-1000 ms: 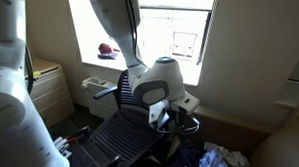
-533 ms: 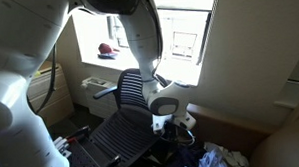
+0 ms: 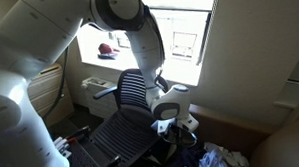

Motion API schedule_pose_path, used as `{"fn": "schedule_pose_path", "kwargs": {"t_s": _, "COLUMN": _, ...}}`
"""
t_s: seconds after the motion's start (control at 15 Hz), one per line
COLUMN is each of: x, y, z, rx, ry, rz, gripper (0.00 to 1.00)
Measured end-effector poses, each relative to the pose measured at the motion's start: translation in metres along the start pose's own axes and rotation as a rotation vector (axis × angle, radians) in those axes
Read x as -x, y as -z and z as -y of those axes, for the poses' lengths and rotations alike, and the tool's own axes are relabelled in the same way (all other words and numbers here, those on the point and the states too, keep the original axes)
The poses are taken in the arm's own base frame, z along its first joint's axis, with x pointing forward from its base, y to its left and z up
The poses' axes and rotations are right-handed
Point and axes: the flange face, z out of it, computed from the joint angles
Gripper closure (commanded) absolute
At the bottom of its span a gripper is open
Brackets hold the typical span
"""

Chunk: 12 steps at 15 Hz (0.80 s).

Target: Take the black garment on the sofa and put it on the chair

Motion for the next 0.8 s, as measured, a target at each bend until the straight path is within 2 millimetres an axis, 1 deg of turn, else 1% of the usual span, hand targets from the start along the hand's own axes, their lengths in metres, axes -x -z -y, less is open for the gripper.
{"fn": "schedule_pose_path", "kwargs": {"t_s": 0.27, "x": -0.022, "y": -0.053, "z": 0.007, "rx": -0.054, "ry": -0.187, "rz": -0.111, "gripper": 0.00}}
{"fn": "schedule_pose_path", "kwargs": {"t_s": 0.47, "x": -0.036, "y": -0.084, "z": 0.013, "rx": -0.063, "ry": -0.307, "rz": -0.170, "gripper": 0.00}}
{"fn": "schedule_pose_path", "kwargs": {"t_s": 0.53, "x": -0.039, "y": -0.090, "z": 0.014, "rx": -0.060, "ry": -0.319, "rz": -0.180, "gripper": 0.00}}
{"fn": "schedule_pose_path", "kwargs": {"t_s": 0.67, "x": -0.040, "y": -0.094, "z": 0.018, "rx": -0.062, "ry": -0.327, "rz": -0.189, "gripper": 0.00}}
{"fn": "schedule_pose_path", "kwargs": {"t_s": 0.8, "x": -0.037, "y": -0.100, "z": 0.015, "rx": -0.035, "ry": -0.323, "rz": -0.137, "gripper": 0.00}}
